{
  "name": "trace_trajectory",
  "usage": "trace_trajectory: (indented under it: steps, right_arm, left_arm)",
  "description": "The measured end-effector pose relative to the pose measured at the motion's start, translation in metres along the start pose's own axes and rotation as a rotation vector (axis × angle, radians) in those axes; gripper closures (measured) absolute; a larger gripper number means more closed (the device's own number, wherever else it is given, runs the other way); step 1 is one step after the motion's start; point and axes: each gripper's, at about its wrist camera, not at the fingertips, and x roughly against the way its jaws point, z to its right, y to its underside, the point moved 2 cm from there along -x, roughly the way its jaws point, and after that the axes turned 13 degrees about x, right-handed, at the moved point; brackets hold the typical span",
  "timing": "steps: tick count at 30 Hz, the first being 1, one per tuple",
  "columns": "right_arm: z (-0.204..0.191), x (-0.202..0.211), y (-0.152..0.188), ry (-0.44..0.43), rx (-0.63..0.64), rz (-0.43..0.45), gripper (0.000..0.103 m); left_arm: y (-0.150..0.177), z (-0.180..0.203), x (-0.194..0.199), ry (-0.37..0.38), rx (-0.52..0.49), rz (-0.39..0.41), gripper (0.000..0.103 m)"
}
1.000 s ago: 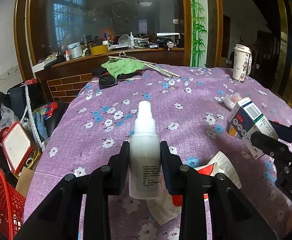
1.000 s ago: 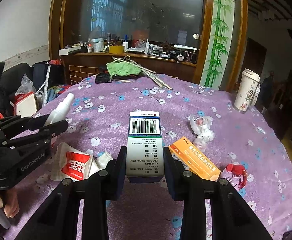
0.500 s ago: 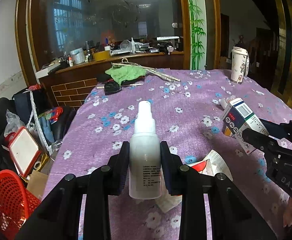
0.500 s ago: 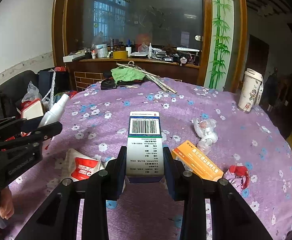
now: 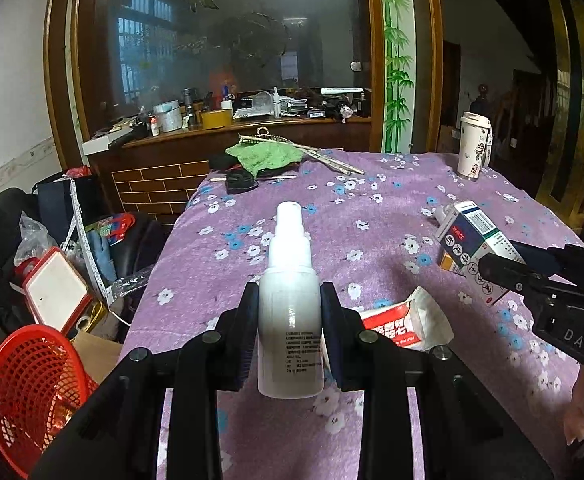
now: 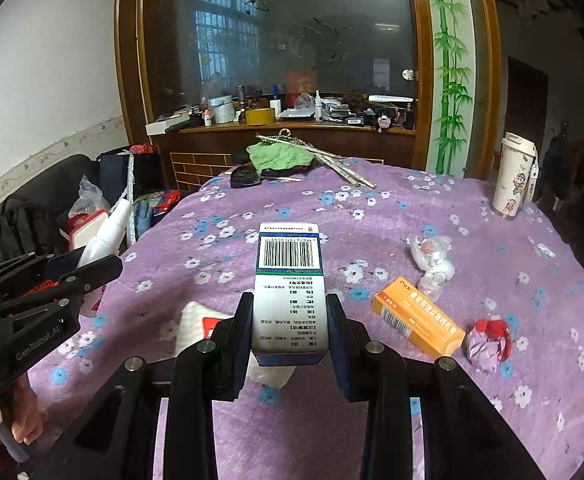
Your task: Collect trash
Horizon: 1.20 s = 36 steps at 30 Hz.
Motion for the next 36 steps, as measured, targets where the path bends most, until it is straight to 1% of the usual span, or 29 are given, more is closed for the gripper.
trace_trajectory:
  steps: [12,19,30,36]
  right_arm:
    - [-0.03,0.024,0.002,-0.038,0.007,0.012,0.066]
    - [-0.037,0.029,0.001,-0.046,0.006,0.01,0.066]
    - [-0.043,0.034,0.002,-0.102,-0.018,0.011,0.066]
    - [-0.056,0.031,-0.004,-0.141,-0.006,0.004,0.066]
  left_arm:
    - [0.003,-0.013,0.03,0.013,0.011,0.02,0.074]
    - [0.008,-0.018,0.043,0.022,0.023,0.022,0.074]
    - [0.012,-0.035,0.047,0.008,0.057,0.004,0.074]
    - [0.01,-0.049,0.052,0.002,0.073,0.005,0.074]
